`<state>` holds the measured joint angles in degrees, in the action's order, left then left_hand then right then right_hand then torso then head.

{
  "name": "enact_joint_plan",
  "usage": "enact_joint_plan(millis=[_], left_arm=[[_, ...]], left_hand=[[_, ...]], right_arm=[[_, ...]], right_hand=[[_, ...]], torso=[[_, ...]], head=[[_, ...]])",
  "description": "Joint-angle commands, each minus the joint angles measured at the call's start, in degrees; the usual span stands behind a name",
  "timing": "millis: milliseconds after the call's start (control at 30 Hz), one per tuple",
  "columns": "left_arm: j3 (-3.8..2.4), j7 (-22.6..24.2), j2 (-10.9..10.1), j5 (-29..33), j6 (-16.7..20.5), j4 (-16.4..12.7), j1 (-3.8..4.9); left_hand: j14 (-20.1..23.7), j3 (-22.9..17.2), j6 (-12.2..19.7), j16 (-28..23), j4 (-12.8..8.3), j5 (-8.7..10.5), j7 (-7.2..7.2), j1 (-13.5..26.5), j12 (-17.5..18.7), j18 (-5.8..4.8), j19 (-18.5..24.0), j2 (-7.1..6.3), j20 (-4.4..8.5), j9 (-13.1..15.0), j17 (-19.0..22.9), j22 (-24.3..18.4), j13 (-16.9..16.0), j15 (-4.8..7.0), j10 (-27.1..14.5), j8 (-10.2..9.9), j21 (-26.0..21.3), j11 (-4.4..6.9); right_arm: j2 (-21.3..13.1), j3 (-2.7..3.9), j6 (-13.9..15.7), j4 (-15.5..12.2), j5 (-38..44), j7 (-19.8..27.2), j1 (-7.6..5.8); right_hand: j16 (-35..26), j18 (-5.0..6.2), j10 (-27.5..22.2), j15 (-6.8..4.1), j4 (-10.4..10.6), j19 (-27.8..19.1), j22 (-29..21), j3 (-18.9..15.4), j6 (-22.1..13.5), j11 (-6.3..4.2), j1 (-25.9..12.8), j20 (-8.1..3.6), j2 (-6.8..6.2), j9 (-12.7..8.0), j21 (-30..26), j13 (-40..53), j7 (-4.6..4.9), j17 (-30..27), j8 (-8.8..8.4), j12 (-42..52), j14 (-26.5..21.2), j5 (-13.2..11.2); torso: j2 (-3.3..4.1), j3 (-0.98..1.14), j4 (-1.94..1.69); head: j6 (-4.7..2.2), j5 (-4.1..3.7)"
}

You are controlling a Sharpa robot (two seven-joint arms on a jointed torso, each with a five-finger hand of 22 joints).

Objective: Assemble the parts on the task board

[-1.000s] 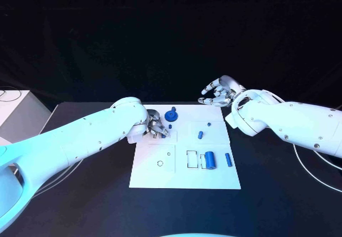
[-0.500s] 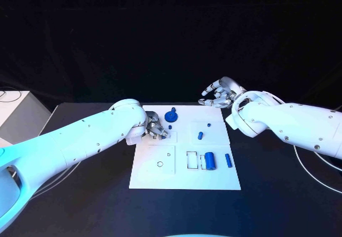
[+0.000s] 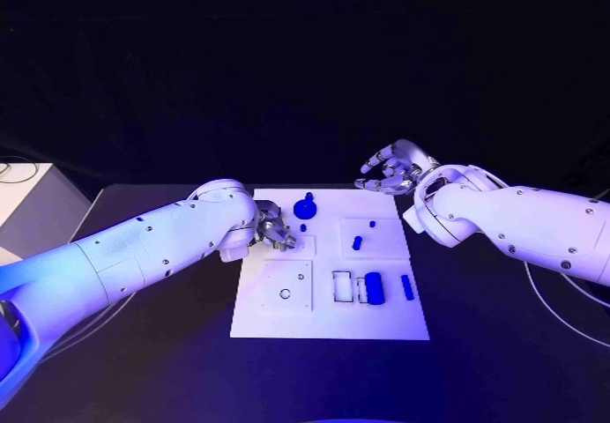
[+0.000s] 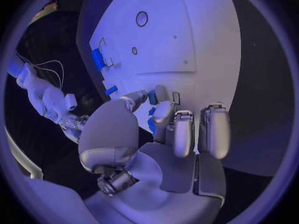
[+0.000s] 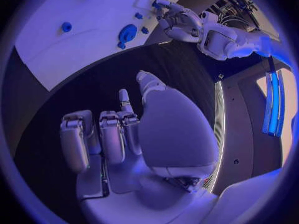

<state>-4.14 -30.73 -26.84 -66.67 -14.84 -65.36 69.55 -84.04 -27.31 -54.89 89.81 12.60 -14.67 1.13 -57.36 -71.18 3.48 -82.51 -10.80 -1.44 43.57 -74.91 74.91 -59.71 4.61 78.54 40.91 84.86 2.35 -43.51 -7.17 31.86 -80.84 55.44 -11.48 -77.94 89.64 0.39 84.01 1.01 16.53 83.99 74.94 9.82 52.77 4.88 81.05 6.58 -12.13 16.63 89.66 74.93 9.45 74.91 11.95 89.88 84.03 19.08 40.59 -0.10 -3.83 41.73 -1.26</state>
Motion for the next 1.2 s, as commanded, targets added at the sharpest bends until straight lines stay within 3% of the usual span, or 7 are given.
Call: enact_joint_plan(millis=[33, 433, 633, 833, 900, 1100, 1200], left_arm=[[-0.44, 0.2, -0.3, -0.5, 0.8, -0.9, 0.01], [-2.87, 0.3, -1.2, -0.2, 2.0, -3.2, -0.03], [-4.99, 0.4, -1.7, 0.4, 3.3, -3.6, -0.09], [-7.77, 1.1, -3.0, 3.3, 6.3, -2.4, -0.06], [-8.41, 1.4, -3.3, 4.2, 6.8, -1.7, -0.04], [-9.63, 2.3, -3.9, 6.3, 8.3, 0.9, 0.05], [-9.82, 2.7, -3.8, 6.6, 8.8, 2.3, 0.20]], left_hand=[[-6.0, 0.6, -0.2, 0.2, 0.2, 0.32, 0.31, 0.0, 0.2, -0.73, -0.2, -0.51, 0.00, -0.1, -15.1, 2.7, -0.2, 0.42, -0.3, -0.3, -0.3, -0.06], [-6.0, 3.3, -0.3, 0.2, 3.0, 2.55, 0.36, -1.3, 0.4, -0.71, -0.2, -0.82, -0.04, -0.1, -15.1, 2.6, -0.2, 0.38, -0.4, -0.5, -0.4, -0.10], [-6.0, 4.0, 0.0, 0.2, 3.6, 3.06, 0.46, -1.9, 1.1, -0.66, -0.1, -0.89, -0.04, -0.1, -15.1, 2.4, 0.8, 0.37, -0.9, -0.7, -0.5, -0.16], [-5.0, 5.2, 5.4, -1.2, 3.9, 2.00, 2.66, -7.8, 10.3, 0.83, 4.5, 0.34, -1.11, -0.1, -12.9, -4.5, 13.2, -1.08, -9.9, -2.7, -4.2, -2.05], [-4.1, 5.2, 7.3, -2.5, 3.9, 1.84, 3.72, -9.3, 15.2, 1.38, 6.3, 0.66, -1.70, -1.0, -10.8, -7.1, 19.7, -1.87, -14.5, -4.3, -5.7, -3.00], [-2.8, 5.5, 11.7, -4.1, 4.0, 1.71, 6.36, -11.2, 18.5, 2.02, 8.2, 0.35, -3.29, -5.7, -8.3, -10.2, 23.6, -3.80, -17.7, -10.5, -7.8, -5.25], [-2.6, 5.8, 12.8, -4.3, 3.9, 1.71, 6.83, -11.7, 18.9, 2.12, 8.5, 0.12, -3.78, -6.9, -8.0, -10.7, 24.2, -4.25, -18.1, -11.8, -8.2, -5.71]], right_arm=[[-0.1, 0.01, -0.2, -0.1, 0.2, 0.5, 0.10], [-0.1, 0.01, -0.1, 0.0, 0.1, 0.5, 0.34], [-0.2, 0.01, 0.0, 0.1, 0.1, 0.6, 0.39], [-0.4, 0.01, 0.2, 0.3, -0.2, 0.9, 0.41], [-0.4, 0.01, 0.3, 0.4, -0.4, 1.0, 0.41], [-0.6, 0.02, 0.5, 0.6, -0.9, 1.4, 0.39], [-0.7, 0.02, 0.6, 0.6, -1.0, 1.5, 0.36]], right_hand=[[0.4, -0.39, 5.8, -0.55, 0.0, 6.0, 15.1, -0.3, -0.4, -0.22, -0.6, -0.27, 0.10, 0.1, 0.3, 14.9, -0.07, 15.1, 0.19, 0.0, 6.0, -0.2], [0.4, -0.39, 5.8, -0.55, 0.0, 6.0, 15.1, -0.3, -0.6, -0.21, -0.7, -0.27, 0.15, 0.1, 0.3, 14.9, -0.07, 15.1, 0.25, 0.0, 6.0, -0.2], [0.4, -0.39, 5.8, -0.55, 0.0, 6.0, 15.1, -0.3, -0.6, -0.21, -0.7, -0.27, 0.15, 0.1, 0.3, 14.9, -0.07, 15.1, 0.25, 0.0, 6.0, -0.2], [0.4, -0.39, 5.6, -0.55, 0.0, 6.0, 15.1, -0.4, -0.6, -0.21, -0.8, -0.28, 0.17, 0.1, 0.3, 14.7, -0.07, 15.1, 0.29, -0.2, 6.0, -0.2], [0.4, -0.39, 5.5, -0.55, 0.0, 6.0, 15.1, -0.4, -0.6, -0.21, -0.8, -0.28, 0.18, 0.1, 0.3, 14.6, -0.06, 15.1, 0.29, -0.3, 6.0, -0.2], [0.4, -0.39, 5.4, -0.55, 0.0, 6.0, 15.1, -0.4, -0.7, -0.21, -0.7, -0.28, 0.18, 0.1, 0.3, 14.5, -0.07, 15.1, 0.30, -0.4, 6.0, -0.2], [0.4, -0.39, 5.3, -0.55, 0.0, 6.0, 15.1, -0.4, -0.7, -0.21, -0.7, -0.28, 0.20, 0.1, 0.3, 14.4, -0.06, 15.1, 0.31, -0.5, 6.0, -0.2]], torso=[[0.01, 0.02, 0.02], [0.03, 0.05, 0.01], [0.10, 0.06, 0.05], [0.07, 0.17, 0.02], [0.10, 0.14, 0.03], [0.34, 0.04, 0.10], [0.54, 0.00, 0.14]], head=[[-0.15, 0.12], [-0.44, 0.22], [-0.69, 0.26], [-0.87, 0.28], [-0.97, 0.24], [-1.39, 0.26], [-1.69, 0.29]])
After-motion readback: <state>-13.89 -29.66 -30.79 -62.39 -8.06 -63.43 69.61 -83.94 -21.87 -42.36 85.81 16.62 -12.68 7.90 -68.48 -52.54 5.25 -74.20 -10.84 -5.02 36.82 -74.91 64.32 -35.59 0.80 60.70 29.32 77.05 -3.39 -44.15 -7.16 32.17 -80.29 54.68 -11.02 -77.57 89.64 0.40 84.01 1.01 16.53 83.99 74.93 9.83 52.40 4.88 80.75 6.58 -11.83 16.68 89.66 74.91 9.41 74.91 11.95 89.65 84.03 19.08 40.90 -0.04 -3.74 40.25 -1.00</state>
